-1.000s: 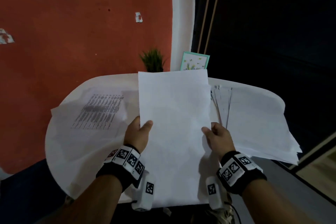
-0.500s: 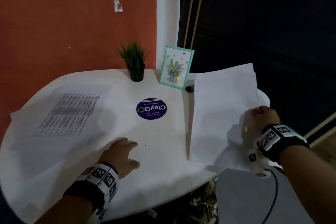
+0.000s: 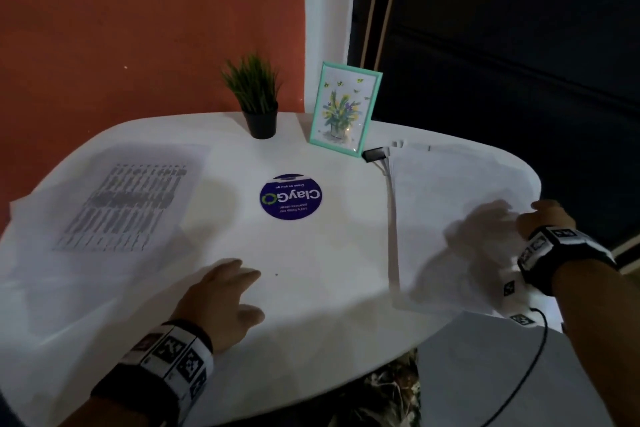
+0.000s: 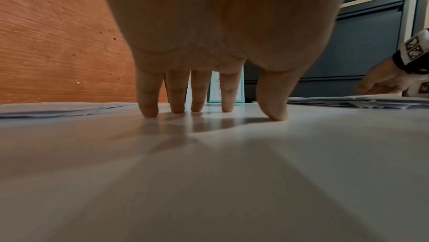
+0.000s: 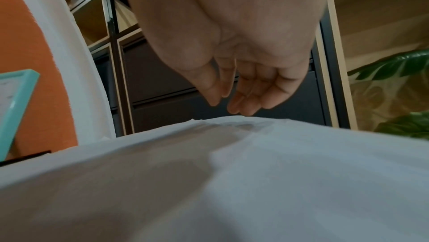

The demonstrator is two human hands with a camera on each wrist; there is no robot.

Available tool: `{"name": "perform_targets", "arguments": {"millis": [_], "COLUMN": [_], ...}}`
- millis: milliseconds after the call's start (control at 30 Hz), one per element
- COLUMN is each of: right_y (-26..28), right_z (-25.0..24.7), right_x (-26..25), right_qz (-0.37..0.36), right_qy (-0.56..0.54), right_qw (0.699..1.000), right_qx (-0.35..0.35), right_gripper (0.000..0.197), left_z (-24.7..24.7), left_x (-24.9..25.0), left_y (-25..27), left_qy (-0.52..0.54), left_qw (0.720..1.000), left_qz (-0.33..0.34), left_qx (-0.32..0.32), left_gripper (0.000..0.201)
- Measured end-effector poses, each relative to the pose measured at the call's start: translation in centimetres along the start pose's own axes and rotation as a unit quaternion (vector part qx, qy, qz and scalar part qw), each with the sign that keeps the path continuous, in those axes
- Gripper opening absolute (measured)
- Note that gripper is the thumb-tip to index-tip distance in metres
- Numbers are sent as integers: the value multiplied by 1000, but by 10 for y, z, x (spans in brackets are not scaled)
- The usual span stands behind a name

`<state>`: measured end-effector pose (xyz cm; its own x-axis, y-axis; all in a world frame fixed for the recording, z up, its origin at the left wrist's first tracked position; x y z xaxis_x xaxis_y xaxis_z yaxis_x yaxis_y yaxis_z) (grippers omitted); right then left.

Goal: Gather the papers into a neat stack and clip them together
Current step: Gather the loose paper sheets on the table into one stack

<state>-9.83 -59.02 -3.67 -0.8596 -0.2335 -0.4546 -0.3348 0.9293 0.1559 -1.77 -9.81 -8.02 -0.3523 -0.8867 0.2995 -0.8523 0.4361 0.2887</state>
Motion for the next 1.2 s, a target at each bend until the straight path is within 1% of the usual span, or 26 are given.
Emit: {"name": "perform_targets", "arguments": {"millis": [67,133,167,200,267,333,400,433,500,567,633,700,800,867,900,933,1000,1067,1100,1133,1200], "right_y": [3,2,0,-13,-12,23,64,78,118,157,191,222,270,295,303,310,319,322,321,319,314], "right_z": [2,0,4,9,10,7,10,17,32,54,75,99,137,155,161,165,167,163,161,159,154], "right_x": [-8,-21,-32,-37,-60,-95,-128,-140,-163,-179,-189,-191,-180,-169,-165,-162,-157,-152,-148,-145,-138], "right_qz": [-12,-55,-87,-119,-178,-229,-278,-302,-351,-388,-416,-428,-459,-473,-477,-475,-457,-437,-431,-427,-422], "right_qy": [5,29,40,43,56,80,94,112,159,190,207,216,228,243,246,242,211,183,178,182,210], "right_qw": [1000,998,995,992,982,970,955,946,923,902,883,868,828,808,803,806,824,845,851,854,851], "right_qx": [-1,-9,-17,-9,9,19,28,32,26,-8,-59,-129,-228,-256,-259,-258,-259,-248,-240,-235,-231], "right_gripper": [50,46,46,47,46,38,34,34,36,39,42,43,49,53,55,56,57,54,53,55,62], "left_z": [-3,-10,-18,-27,-47,-60,-63,-61,-54,-46,-39,-33,-22,-15,-10,-5,1,3,1,-2,-12], "left_x": [-2,-8,-19,-30,-60,-96,-131,-145,-163,-168,-163,-151,-120,-97,-88,-79,-64,-53,-50,-51,-67], "left_y": [0,-1,0,-1,-2,-2,0,2,7,10,12,15,26,37,42,47,56,59,58,56,51], "left_qy": [20,64,84,94,71,18,-23,-33,-37,-35,-30,-22,-10,2,-2,-11,-27,-24,-15,-4,39], "left_qw": [1000,998,996,995,991,984,971,966,959,958,959,961,967,972,975,978,984,989,988,984,959], "left_qz": [8,10,-5,-28,-95,-171,-236,-257,-279,-279,-278,-273,-250,-232,-220,-206,-175,-149,-152,-173,-263], "left_qx": [-11,-7,11,31,57,48,13,-6,-36,-52,-51,-48,-44,-40,-38,-35,-20,7,26,51,94], "left_gripper": [71,72,73,76,85,94,98,99,97,94,93,93,89,87,86,86,81,67,62,60,66]}}
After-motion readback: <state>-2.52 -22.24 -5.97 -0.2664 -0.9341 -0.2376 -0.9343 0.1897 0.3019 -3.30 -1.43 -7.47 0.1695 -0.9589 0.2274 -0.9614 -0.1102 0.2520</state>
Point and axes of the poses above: each hand's wrist, its own y-axis away from the middle knuckle, its own z-axis out of the palm, x = y × z, the point moved 2 cm from there along -y, towards the middle knuckle, and after that the axes turned 2 degrees about x, right-handed, at the moved point
